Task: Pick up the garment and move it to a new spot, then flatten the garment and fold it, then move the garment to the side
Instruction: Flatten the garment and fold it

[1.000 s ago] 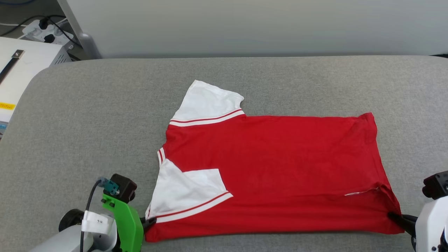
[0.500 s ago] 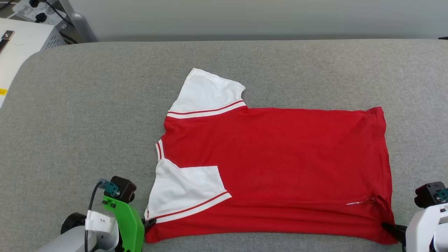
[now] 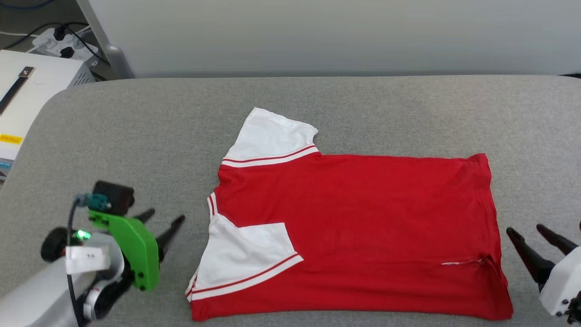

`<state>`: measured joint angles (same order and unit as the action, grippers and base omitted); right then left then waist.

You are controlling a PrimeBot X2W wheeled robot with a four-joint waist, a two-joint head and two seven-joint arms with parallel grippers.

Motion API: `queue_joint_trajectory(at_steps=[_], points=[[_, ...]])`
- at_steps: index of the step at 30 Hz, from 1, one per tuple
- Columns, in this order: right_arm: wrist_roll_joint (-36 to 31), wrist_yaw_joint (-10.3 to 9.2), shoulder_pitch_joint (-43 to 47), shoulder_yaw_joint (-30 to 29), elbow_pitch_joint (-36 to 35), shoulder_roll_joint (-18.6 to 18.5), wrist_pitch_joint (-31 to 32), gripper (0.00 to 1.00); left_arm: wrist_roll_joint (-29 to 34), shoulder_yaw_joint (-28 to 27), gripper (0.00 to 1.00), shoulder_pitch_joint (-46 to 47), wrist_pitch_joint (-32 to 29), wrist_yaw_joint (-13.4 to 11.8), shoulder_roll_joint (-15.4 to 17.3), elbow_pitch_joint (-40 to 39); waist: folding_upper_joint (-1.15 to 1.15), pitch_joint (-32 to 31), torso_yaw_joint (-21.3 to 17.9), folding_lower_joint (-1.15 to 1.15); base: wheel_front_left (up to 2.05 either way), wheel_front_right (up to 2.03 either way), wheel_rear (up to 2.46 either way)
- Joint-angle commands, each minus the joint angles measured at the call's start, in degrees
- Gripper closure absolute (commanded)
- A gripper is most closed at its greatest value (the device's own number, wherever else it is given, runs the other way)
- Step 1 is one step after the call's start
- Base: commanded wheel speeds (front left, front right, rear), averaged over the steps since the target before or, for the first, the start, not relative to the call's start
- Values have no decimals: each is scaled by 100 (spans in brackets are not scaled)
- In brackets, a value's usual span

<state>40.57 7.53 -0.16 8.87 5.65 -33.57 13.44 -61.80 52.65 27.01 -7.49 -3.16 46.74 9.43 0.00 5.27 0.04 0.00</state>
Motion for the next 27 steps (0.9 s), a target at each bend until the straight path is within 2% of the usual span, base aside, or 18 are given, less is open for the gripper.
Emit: queue_joint_trajectory(at_steps=[1,4,7,11,14,21,27], points=[[-140,-4,-66,-146,-111,92,-176,0,130,-121,0,245,104,-100,57,-47,0,9,-20,0,0,0,0],[-461,-4,-146,-474,-376,339,-557,0,309,-347,0,647,310,-266,20,-97,0,109,-81,0,0,0,0],[-770,-4,-238,-681,-626,612,-843,0,468,-489,0,1079,422,-312,-91,-87,0,268,-177,0,0,0,0],[-1156,-4,-398,-840,-967,959,-1150,0,695,-589,0,1780,436,-218,-283,52,0,603,-344,0,0,0,0],[-1358,-4,-527,-848,-1230,1177,-1311,0,836,-563,0,2385,213,-45,-436,325,0,900,-484,0,0,0,0],[-1641,-4,-859,-632,-1673,1421,-1501,0,626,-404,0,3680,-923,589,-943,1358,0,1551,-805,0,0,0,0],[-1682,-4,-1167,-448,-1795,1444,-1575,0,561,-16,0,4618,-2307,888,-1225,2172,0,2091,-1047,0,0,0,0]])
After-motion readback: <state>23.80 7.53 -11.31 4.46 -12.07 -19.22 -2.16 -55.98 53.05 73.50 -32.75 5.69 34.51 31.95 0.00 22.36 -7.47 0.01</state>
